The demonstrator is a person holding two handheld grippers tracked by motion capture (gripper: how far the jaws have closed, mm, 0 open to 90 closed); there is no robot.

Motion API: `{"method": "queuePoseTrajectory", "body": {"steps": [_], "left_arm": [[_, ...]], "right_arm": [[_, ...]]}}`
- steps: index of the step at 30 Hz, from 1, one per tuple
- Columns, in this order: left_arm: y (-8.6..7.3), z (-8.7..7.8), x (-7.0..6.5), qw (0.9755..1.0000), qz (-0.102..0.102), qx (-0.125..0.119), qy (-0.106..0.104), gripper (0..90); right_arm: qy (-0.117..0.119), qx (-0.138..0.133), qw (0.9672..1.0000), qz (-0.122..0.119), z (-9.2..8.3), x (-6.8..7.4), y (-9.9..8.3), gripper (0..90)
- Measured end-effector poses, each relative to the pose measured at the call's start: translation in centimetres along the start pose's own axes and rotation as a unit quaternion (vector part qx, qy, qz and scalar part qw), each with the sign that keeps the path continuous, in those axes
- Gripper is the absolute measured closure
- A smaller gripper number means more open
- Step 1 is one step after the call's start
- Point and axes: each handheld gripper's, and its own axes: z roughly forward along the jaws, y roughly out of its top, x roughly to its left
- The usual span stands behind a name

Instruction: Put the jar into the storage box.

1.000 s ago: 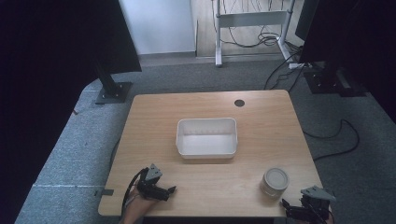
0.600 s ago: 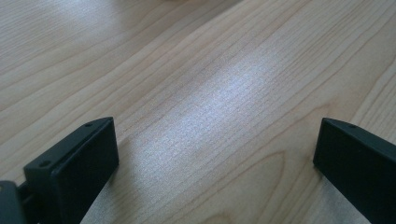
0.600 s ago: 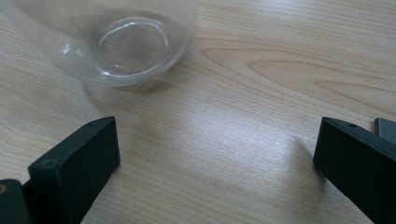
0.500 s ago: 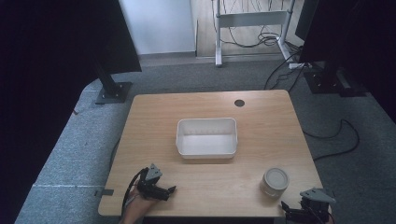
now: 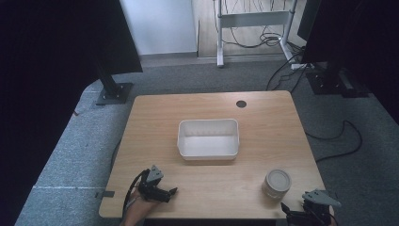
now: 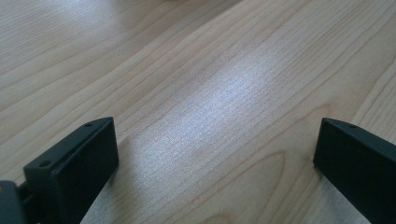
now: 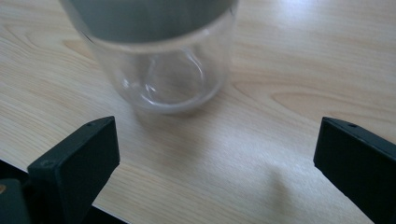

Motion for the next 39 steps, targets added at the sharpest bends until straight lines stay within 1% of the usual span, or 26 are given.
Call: {"method": "queuePoseTrajectory", "body": {"steps": [4, 10, 20, 25, 34, 39], "left_arm": [[0.0, 0.0, 0.0, 1.0000, 0.000, 0.000, 0.000, 0.0], [0.0, 0.0, 0.0, 1.0000, 0.000, 0.000, 0.000, 0.0], [0.0, 0.0, 0.0, 1.0000, -0.001, 0.000, 0.002, 0.0], [0.0, 0.0, 0.0, 1.0000, -0.001, 0.000, 0.002, 0.0], [0.0, 0.0, 0.0, 1.0000, -0.002, 0.000, 0.002, 0.0], [0.0, 0.0, 0.0, 1.0000, -0.002, 0.000, 0.002, 0.0]], "right_arm": [[0.009, -0.006, 0.9999, -0.006, -0.3, 0.5, 0.5, 0.0], [0.016, -0.013, 0.9997, -0.014, -0.4, 0.9, 1.1, 0.0], [0.021, -0.035, 0.9989, -0.024, -0.5, 1.7, 2.3, 0.0], [0.026, -0.042, 0.9982, -0.033, -0.2, 2.2, 3.1, 0.0], [0.031, -0.054, 0.9973, -0.040, 0.5, 2.6, 4.3, 0.0], [0.028, -0.049, 0.9976, -0.042, 1.2, 2.7, 4.6, 0.3]]}}
